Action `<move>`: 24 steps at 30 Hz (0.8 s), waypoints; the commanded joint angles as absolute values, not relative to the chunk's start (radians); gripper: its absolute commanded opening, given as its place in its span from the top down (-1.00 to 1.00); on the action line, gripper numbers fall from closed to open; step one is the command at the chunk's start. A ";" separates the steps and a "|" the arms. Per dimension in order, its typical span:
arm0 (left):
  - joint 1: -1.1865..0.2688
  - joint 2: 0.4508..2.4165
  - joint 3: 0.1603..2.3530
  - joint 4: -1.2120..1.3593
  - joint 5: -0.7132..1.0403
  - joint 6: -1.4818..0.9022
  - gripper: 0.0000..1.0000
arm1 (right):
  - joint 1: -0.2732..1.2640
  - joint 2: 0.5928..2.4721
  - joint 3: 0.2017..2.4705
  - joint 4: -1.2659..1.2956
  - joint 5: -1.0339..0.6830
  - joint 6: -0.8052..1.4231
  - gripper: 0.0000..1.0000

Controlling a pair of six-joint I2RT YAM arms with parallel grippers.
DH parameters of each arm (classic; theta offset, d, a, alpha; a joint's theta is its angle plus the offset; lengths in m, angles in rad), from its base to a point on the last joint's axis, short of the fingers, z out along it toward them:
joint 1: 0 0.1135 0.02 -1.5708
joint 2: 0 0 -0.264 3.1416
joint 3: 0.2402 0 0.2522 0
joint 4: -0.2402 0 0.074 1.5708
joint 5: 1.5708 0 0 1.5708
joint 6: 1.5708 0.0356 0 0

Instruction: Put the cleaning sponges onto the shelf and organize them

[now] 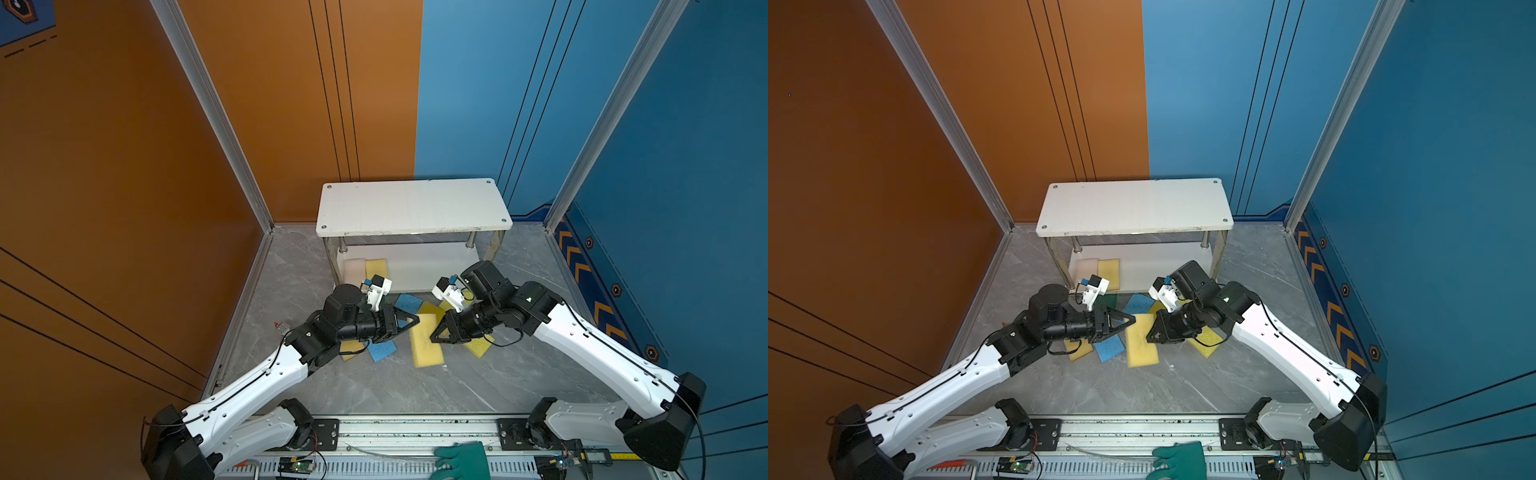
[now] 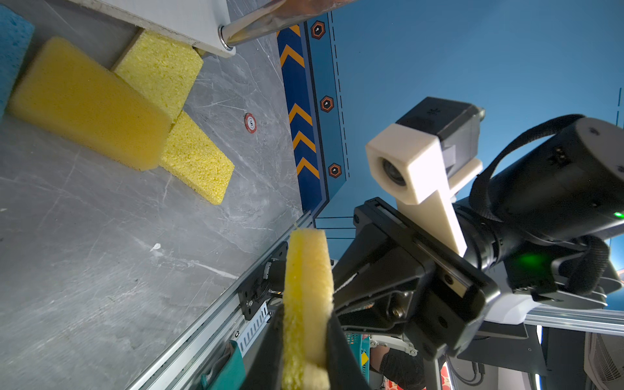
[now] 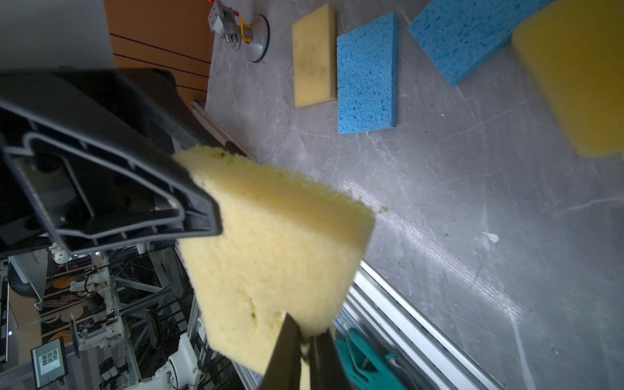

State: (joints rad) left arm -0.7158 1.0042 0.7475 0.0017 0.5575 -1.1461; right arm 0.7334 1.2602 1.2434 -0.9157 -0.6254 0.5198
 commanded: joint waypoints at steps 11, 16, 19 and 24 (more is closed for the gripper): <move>-0.726 0.999 0.727 0.038 0.552 -1.151 0.68 | 0.735 1.234 1.287 -0.939 -0.595 0.512 0.29; -0.715 0.991 0.720 0.041 0.548 -1.157 0.68 | 0.722 1.222 1.302 -0.939 -0.588 0.521 0.10; -0.710 0.986 0.715 0.042 0.548 -1.157 0.68 | 0.716 1.214 1.305 -0.939 -0.590 0.524 0.04; -0.704 0.978 0.709 0.045 0.548 -1.164 0.68 | 0.709 1.209 1.309 -0.938 -0.589 0.529 -0.07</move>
